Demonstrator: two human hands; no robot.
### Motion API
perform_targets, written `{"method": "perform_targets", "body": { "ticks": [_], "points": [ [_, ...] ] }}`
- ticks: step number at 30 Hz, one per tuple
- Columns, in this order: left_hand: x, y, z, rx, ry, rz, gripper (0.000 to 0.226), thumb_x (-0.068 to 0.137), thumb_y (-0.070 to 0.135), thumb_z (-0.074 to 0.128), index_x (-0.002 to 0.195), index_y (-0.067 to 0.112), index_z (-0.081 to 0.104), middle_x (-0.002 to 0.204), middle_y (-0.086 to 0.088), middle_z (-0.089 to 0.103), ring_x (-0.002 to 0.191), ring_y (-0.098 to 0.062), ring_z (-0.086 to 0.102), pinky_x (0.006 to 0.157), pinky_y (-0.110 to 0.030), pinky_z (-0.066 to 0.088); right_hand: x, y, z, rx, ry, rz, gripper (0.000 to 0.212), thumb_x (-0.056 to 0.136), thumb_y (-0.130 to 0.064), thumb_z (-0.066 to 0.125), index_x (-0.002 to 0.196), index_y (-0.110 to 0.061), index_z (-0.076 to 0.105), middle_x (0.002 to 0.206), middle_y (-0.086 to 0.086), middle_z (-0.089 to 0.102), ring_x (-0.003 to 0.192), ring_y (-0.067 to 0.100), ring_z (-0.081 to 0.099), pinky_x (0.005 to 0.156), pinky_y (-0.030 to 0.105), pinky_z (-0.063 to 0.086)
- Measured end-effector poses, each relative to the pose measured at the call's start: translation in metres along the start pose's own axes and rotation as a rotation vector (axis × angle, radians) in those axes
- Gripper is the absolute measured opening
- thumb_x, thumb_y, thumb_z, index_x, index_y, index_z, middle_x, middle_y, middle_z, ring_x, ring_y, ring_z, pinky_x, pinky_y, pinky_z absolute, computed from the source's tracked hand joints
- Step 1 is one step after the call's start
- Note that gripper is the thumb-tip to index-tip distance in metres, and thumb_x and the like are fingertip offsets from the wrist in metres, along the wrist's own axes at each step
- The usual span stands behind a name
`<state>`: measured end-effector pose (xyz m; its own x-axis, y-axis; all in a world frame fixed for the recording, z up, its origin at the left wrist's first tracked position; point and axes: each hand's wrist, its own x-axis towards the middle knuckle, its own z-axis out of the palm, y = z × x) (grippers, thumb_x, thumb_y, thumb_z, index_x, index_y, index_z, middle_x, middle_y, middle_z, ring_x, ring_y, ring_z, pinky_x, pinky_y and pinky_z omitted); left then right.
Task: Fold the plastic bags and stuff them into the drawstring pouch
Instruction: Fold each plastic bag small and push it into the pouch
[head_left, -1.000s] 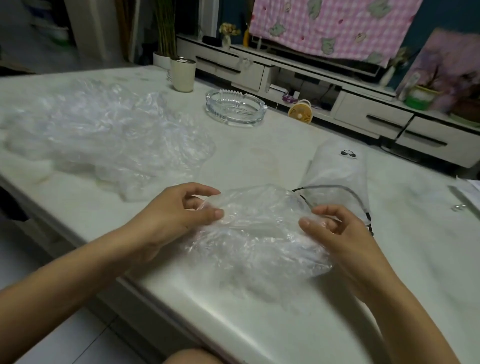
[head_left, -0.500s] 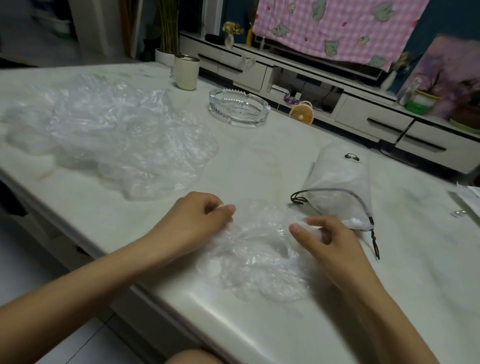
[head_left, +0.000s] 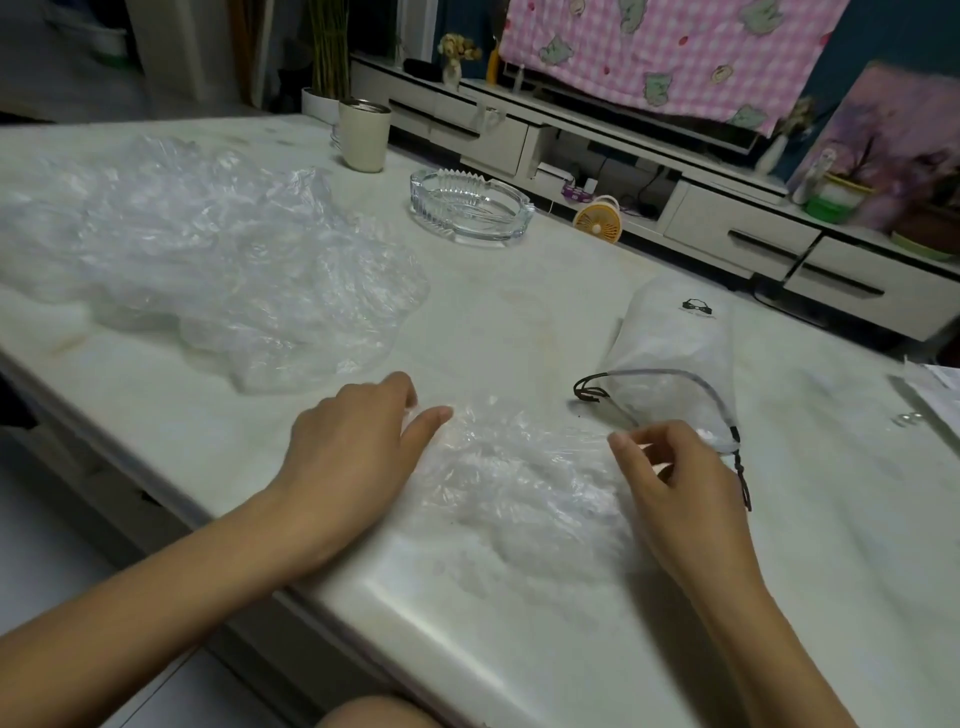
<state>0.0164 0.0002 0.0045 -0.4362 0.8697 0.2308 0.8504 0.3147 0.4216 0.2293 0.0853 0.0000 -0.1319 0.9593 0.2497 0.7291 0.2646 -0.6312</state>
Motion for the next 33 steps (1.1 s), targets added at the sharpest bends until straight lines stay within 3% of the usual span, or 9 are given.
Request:
{"method": "perform_targets", "body": {
  "ticks": [5,7,10,19,23,25,28,30,33],
  "points": [
    [-0.001,0.018,-0.008,-0.002,0.310,0.452,0.039,0.091,0.033,0.039,0.102,0.007,0.065,0.096,-0.012,0.066,0.088,-0.033,0.062,0.069,-0.036,0.051,-0.014,-0.016,0.008,-0.069,0.190,-0.380,0.031,0.094,-0.034,0.046,0.106,-0.009,0.062,0.103,0.007,0.063,0.098,0.023,0.055,0.084,0.025,0.037],
    [0.008,0.027,0.008,-0.081,0.160,0.663,0.036,0.092,0.023,0.037,0.110,0.007,0.064,0.111,-0.012,0.066,0.106,-0.028,0.060,0.087,-0.036,0.044,-0.019,-0.023,0.027,-0.159,-0.036,-0.495,0.043,0.095,-0.036,0.034,0.120,-0.011,0.057,0.124,0.008,0.058,0.117,0.021,0.051,0.101,0.028,0.035],
    [0.013,0.022,0.030,-0.008,-0.238,0.570,0.048,0.102,0.034,0.023,0.148,0.018,0.025,0.156,0.004,0.021,0.145,-0.010,0.006,0.114,-0.023,-0.001,-0.019,-0.020,0.037,-0.355,-0.331,-0.444,0.075,0.087,-0.060,0.005,0.149,-0.021,0.022,0.158,0.000,0.014,0.146,0.014,0.006,0.118,0.028,0.001],
    [0.007,-0.018,0.031,0.171,-0.420,0.588,0.078,0.060,0.085,-0.015,0.130,0.051,-0.025,0.149,0.015,-0.029,0.137,-0.003,-0.029,0.111,-0.025,-0.021,-0.017,-0.006,0.025,-0.476,-0.565,-0.391,0.087,0.068,-0.078,-0.008,0.146,-0.040,-0.013,0.148,-0.019,-0.029,0.136,0.000,-0.031,0.112,0.026,-0.020],
    [0.009,-0.016,0.036,0.144,-0.411,0.576,0.096,0.053,0.089,-0.012,0.138,0.045,-0.019,0.146,0.017,-0.027,0.135,0.000,-0.028,0.111,-0.025,-0.019,-0.016,0.000,0.032,-0.405,-0.488,-0.413,0.101,0.059,-0.084,-0.022,0.148,-0.039,-0.006,0.151,-0.019,-0.020,0.136,-0.005,-0.025,0.113,0.023,-0.017],
    [0.008,-0.019,0.036,0.023,-0.341,0.577,0.101,0.058,0.090,-0.005,0.147,0.040,-0.006,0.148,0.018,-0.020,0.137,0.003,-0.021,0.112,-0.022,-0.016,-0.017,0.001,0.030,-0.147,-0.341,-0.380,0.088,0.076,-0.081,0.003,0.148,-0.034,0.018,0.157,-0.014,0.007,0.143,-0.001,-0.002,0.119,0.029,0.002],
    [0.003,-0.025,0.027,-0.285,-0.096,0.652,0.069,0.085,0.074,0.022,0.130,0.030,0.049,0.144,0.009,0.043,0.133,-0.004,0.034,0.111,-0.021,0.020,-0.028,0.006,0.009,0.202,-0.079,-0.304,0.035,0.085,-0.056,0.042,0.109,-0.036,0.057,0.119,-0.022,0.057,0.117,0.001,0.049,0.099,0.041,0.043],
    [0.001,-0.031,0.025,-0.343,0.002,0.723,0.048,0.092,0.061,0.031,0.103,0.024,0.061,0.104,0.010,0.063,0.097,-0.007,0.054,0.087,-0.023,0.038,-0.047,0.009,-0.004,0.261,-0.180,-0.265,0.031,0.076,-0.060,0.055,0.097,-0.038,0.059,0.107,-0.020,0.059,0.105,0.003,0.055,0.091,0.030,0.046],
    [-0.003,-0.031,0.019,-0.337,-0.062,0.699,0.056,0.087,0.067,0.029,0.095,0.024,0.063,0.091,0.015,0.057,0.084,0.001,0.048,0.076,-0.017,0.037,-0.068,0.014,-0.014,0.022,-0.392,-0.404,0.050,0.069,-0.079,0.052,0.103,-0.043,0.052,0.117,-0.027,0.048,0.116,-0.002,0.044,0.095,0.012,0.033]
  ]
}}
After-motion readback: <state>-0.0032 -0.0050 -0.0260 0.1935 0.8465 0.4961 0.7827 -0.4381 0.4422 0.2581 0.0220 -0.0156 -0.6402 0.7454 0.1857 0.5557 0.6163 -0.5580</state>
